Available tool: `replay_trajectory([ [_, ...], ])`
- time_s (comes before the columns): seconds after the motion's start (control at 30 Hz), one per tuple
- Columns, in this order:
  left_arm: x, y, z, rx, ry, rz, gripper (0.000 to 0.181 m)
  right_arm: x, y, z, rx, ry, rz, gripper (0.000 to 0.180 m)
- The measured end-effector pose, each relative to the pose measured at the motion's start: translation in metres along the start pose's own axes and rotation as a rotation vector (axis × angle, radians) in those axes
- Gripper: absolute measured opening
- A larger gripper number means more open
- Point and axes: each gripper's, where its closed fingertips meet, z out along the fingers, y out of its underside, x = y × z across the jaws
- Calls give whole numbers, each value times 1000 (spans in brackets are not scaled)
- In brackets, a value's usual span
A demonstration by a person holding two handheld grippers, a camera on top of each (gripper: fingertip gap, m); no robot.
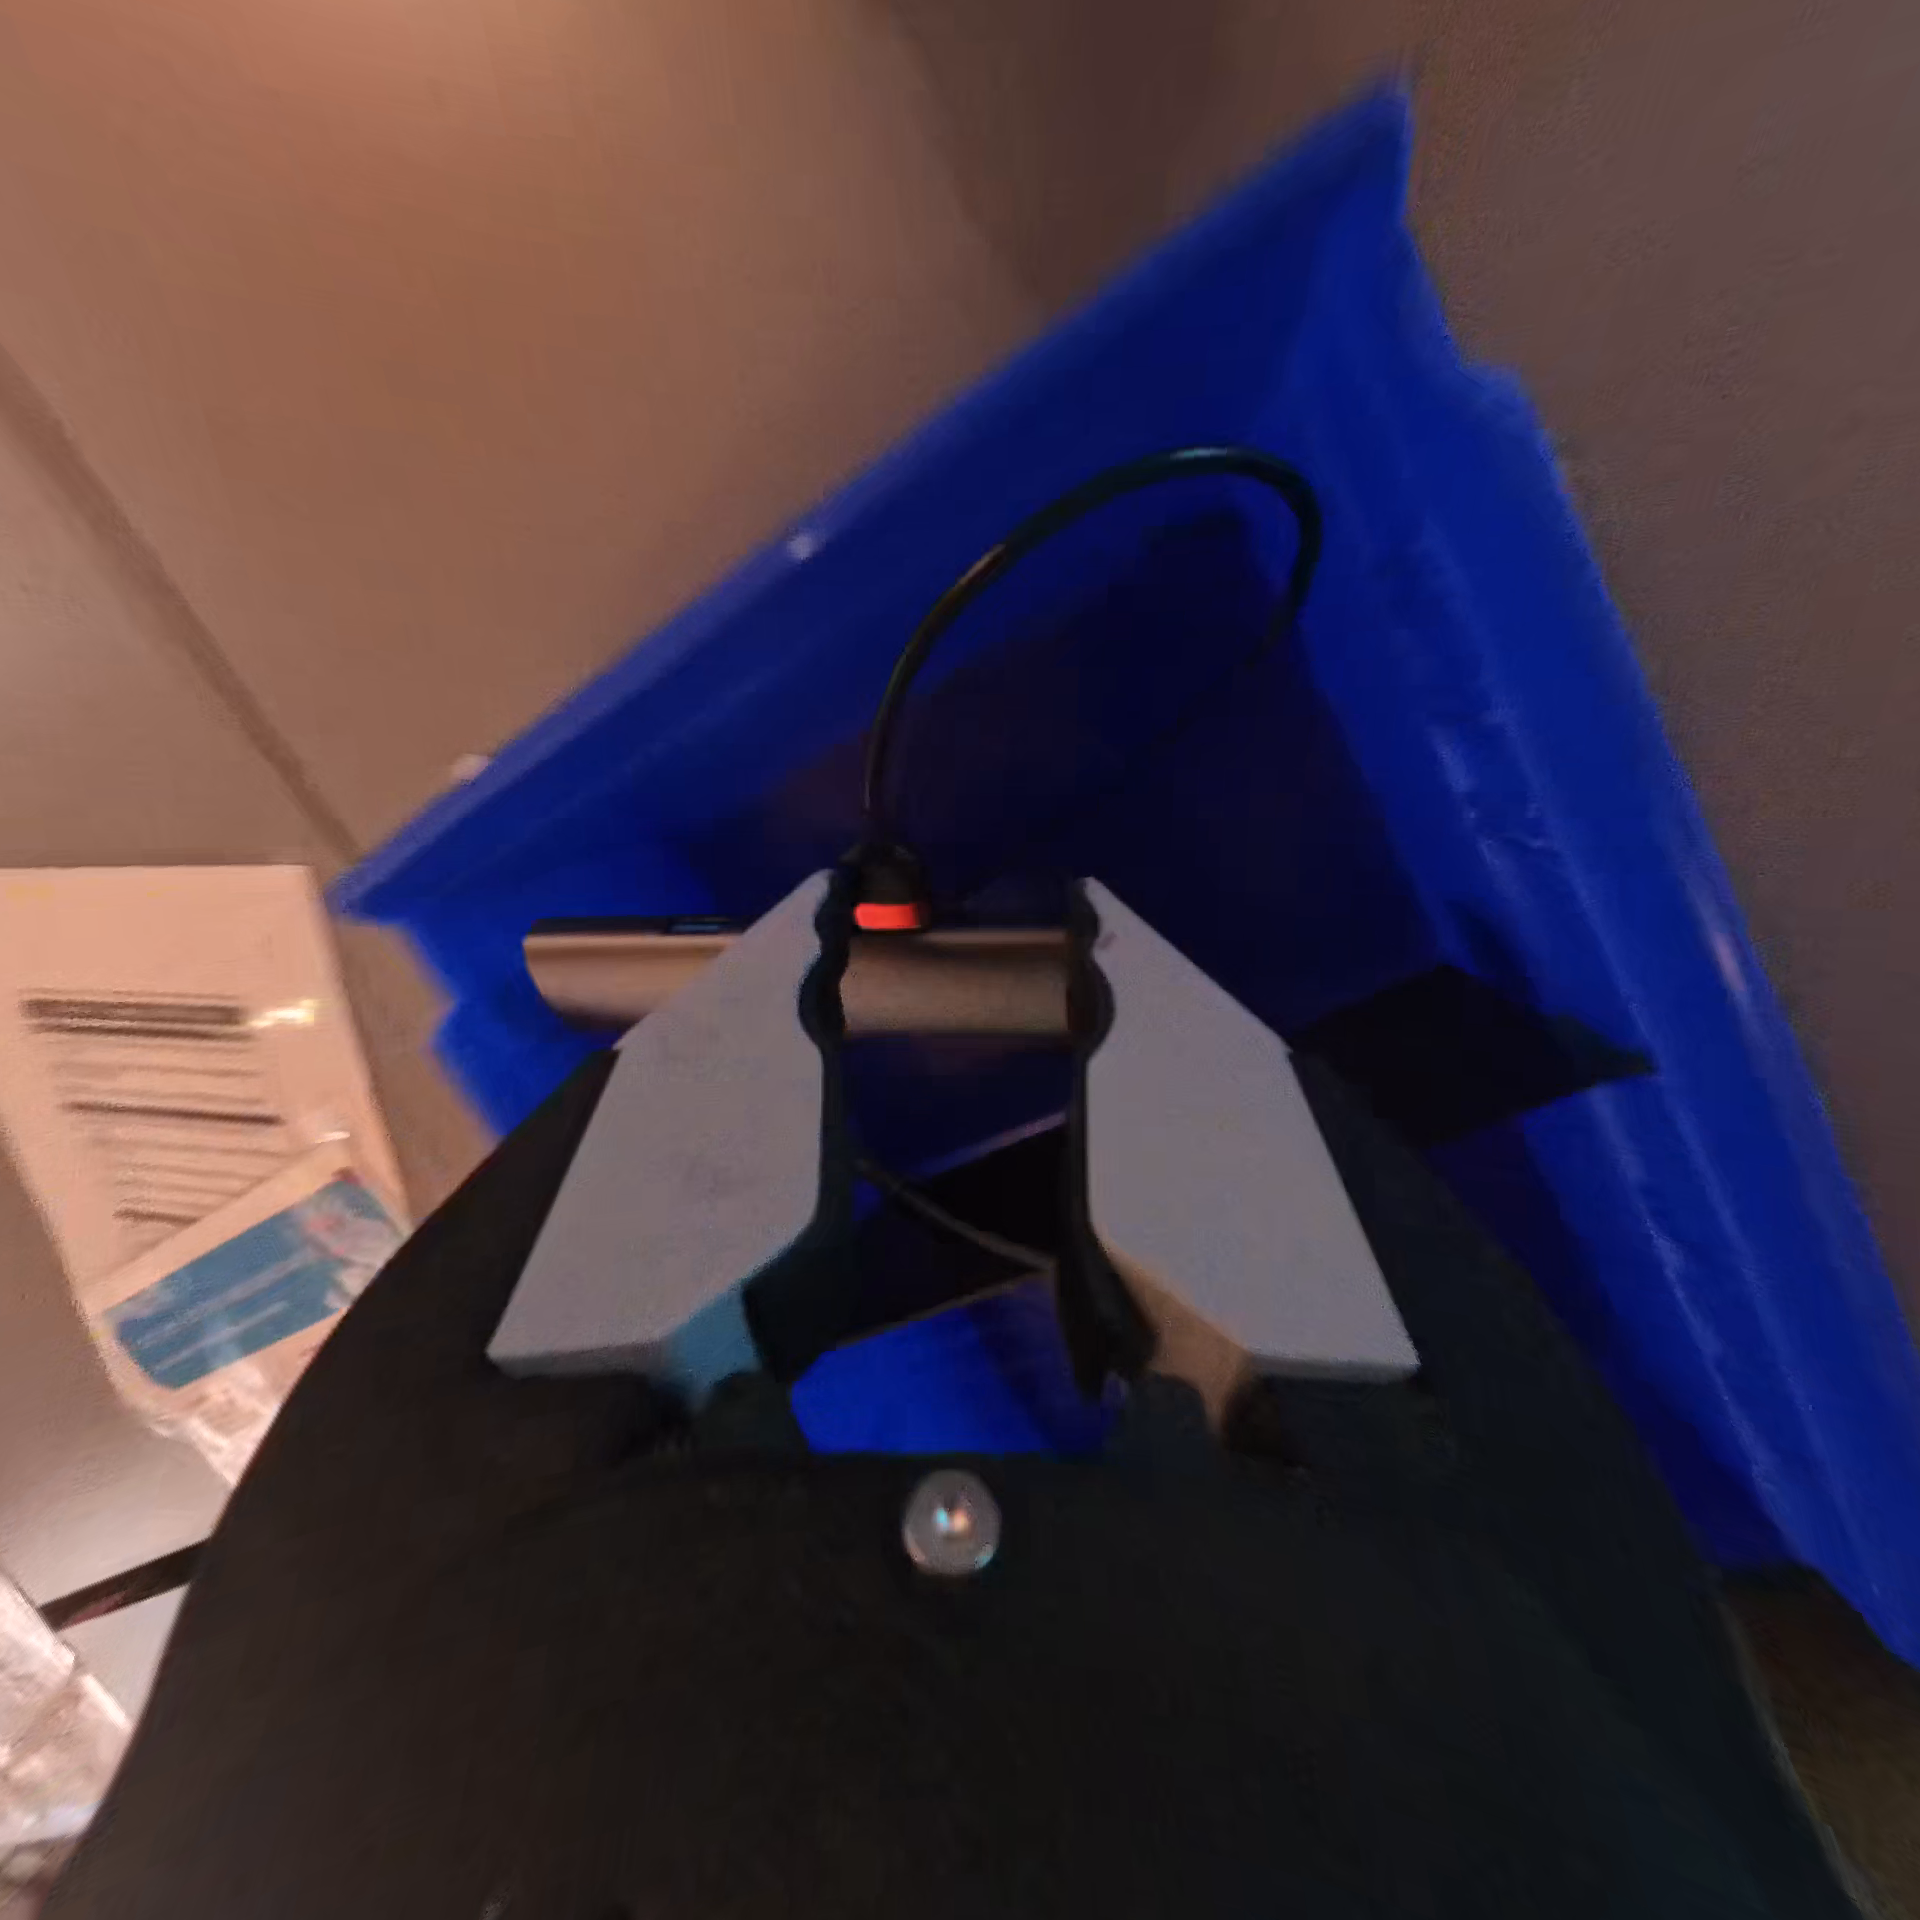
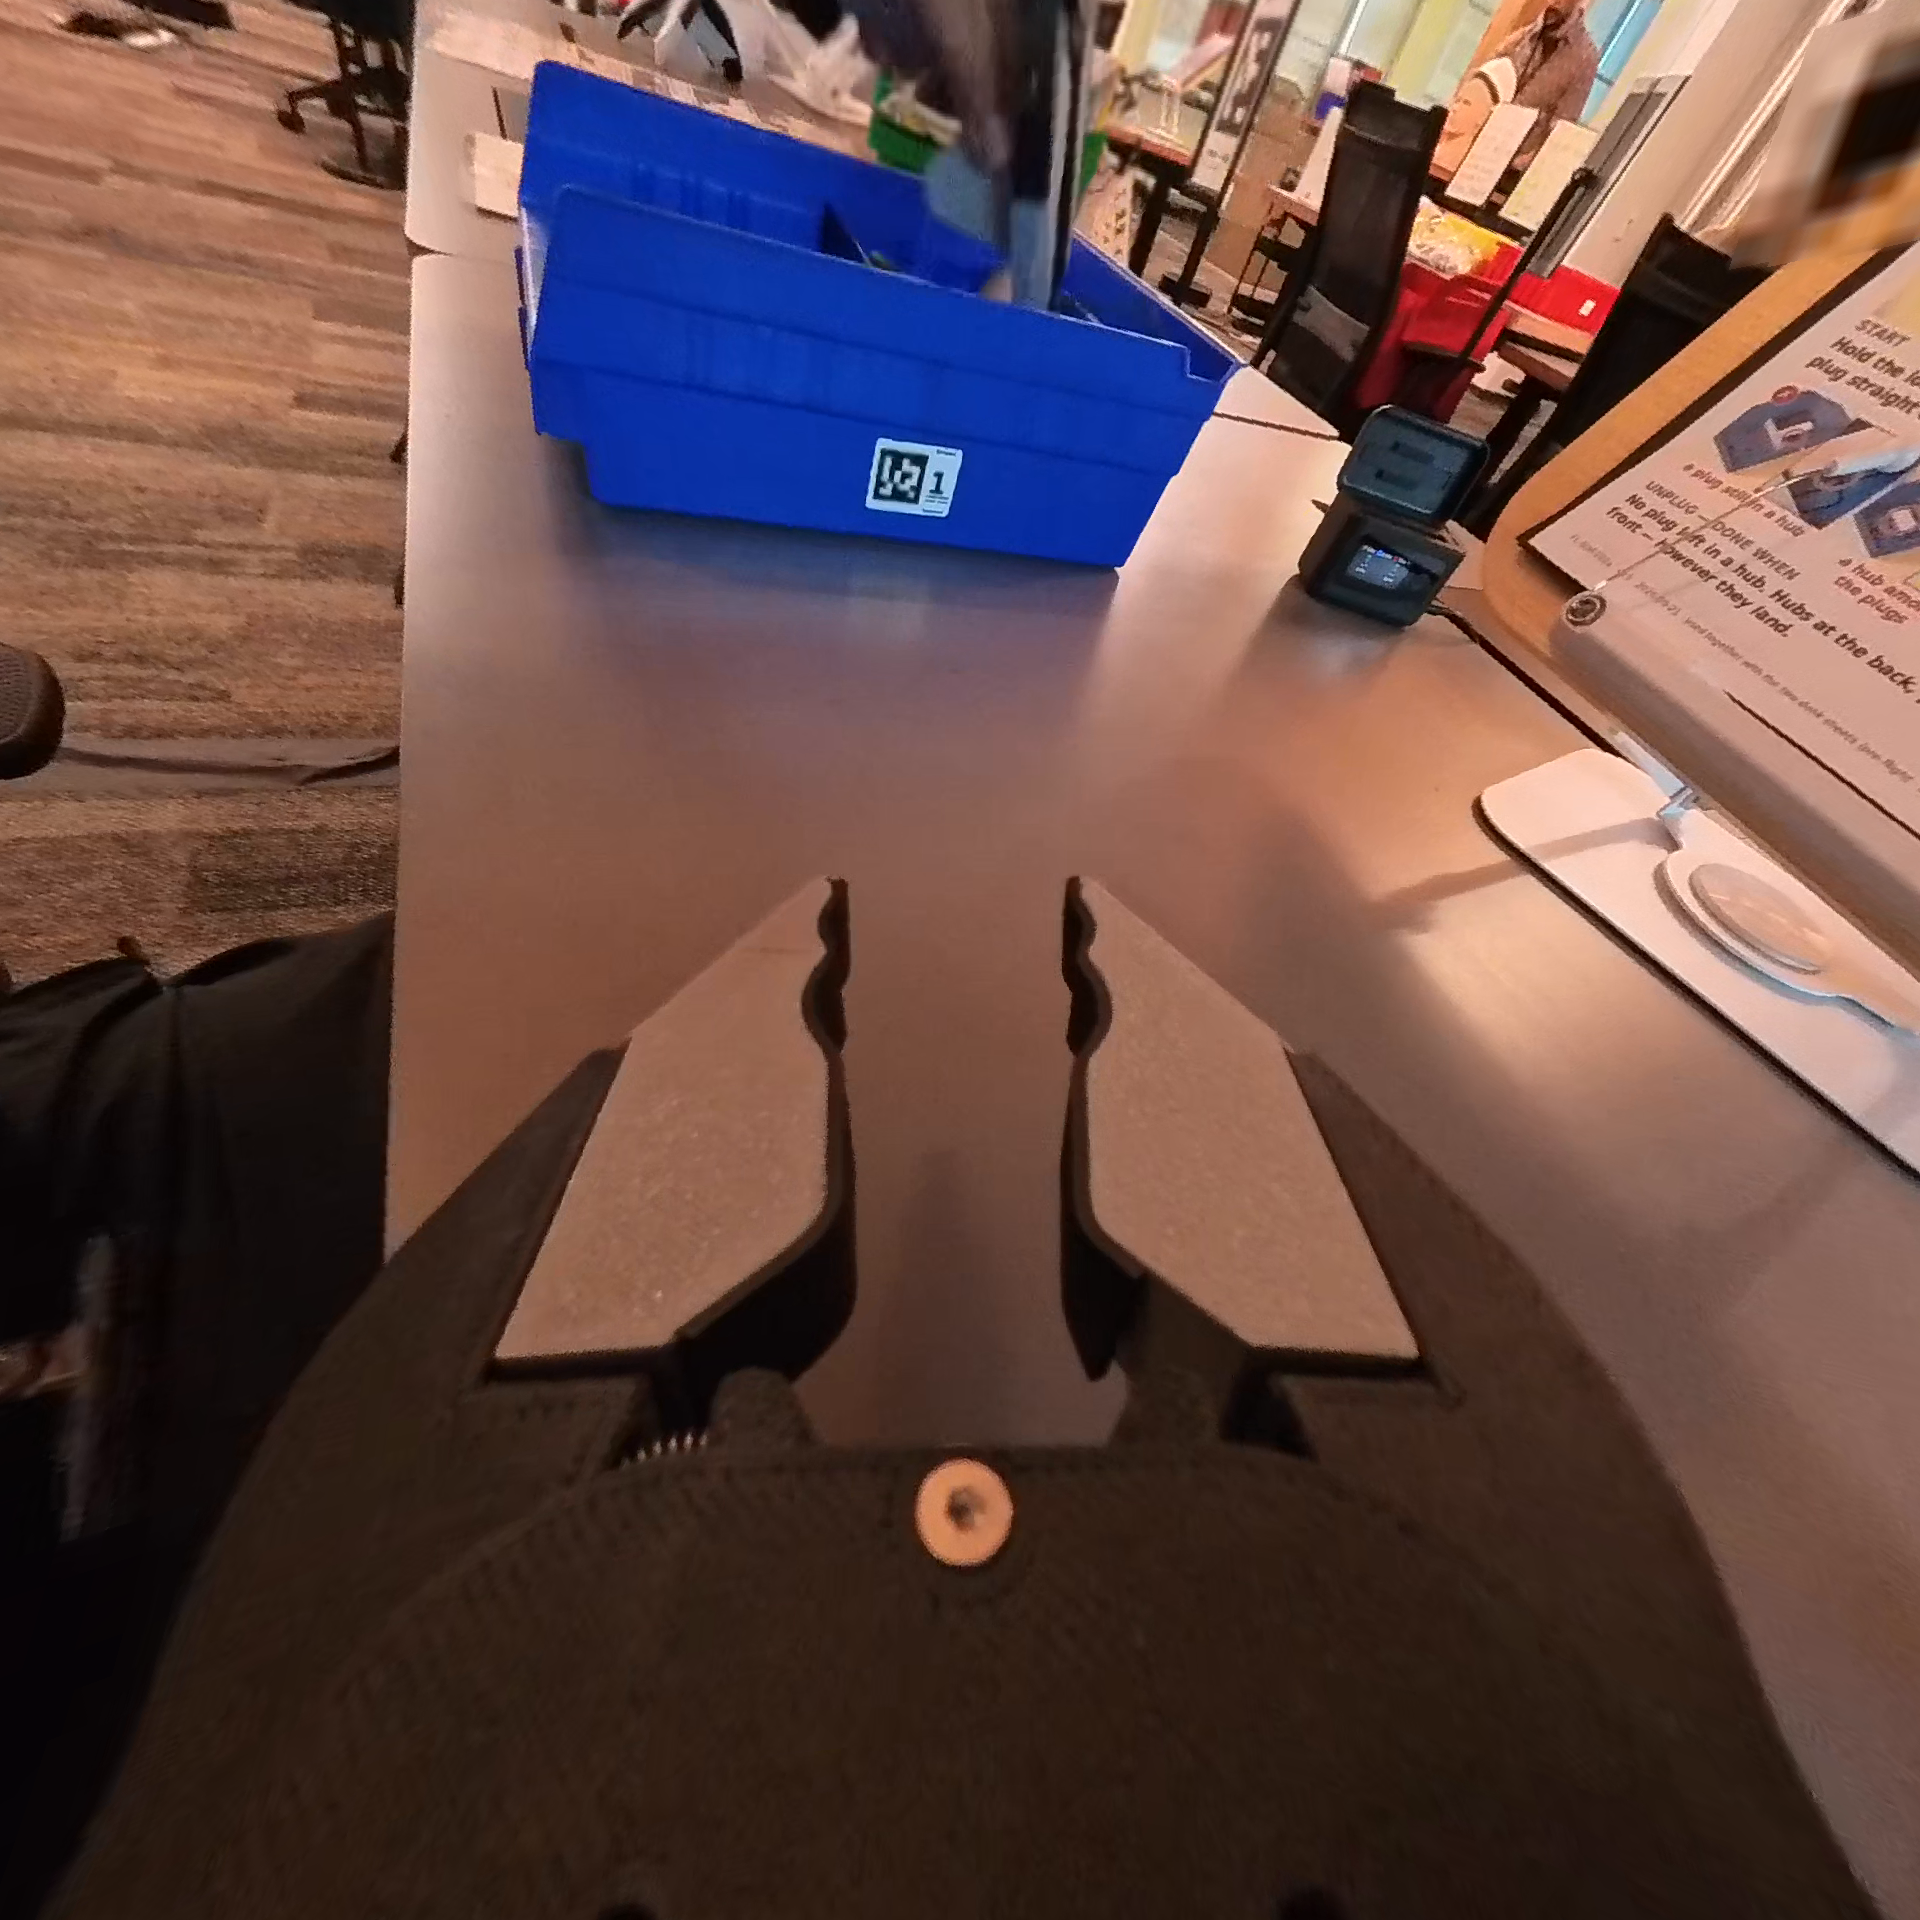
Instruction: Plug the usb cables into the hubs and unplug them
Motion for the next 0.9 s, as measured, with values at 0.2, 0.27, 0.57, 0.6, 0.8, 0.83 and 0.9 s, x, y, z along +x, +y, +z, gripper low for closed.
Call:
replay_trajectory([
  [0.2, -17, -25, -116, 478, -199, -36, 12, 5, 2, 1, -16, 35, 2, 33],
  [0.27, 0, -27, -141, 587, -138, -68, 12, 6, 4, 3, -32, 44, -5, 33],
  [0.57, 35, -24, -169, 707, -163, -44, 12, 8, 14, 5, -100, 112, -95, 29],
  [0.6, 37, -25, -176, 726, -162, -42, 12, 8, 14, 5, -103, 114, -101, 29],
  [0.8, 73, -42, -247, 925, -92, -7, 12, 12, 15, 5, -107, 130, -95, 30],
  [0.83, 91, -46, -259, 963, -60, 31, 12, 13, 13, 4, -95, 131, -86, 31],
  [0.9, 134, -52, -278, 1038, 24, 115, 12, 15, 9, 4, -65, 119, -60, 33],
])
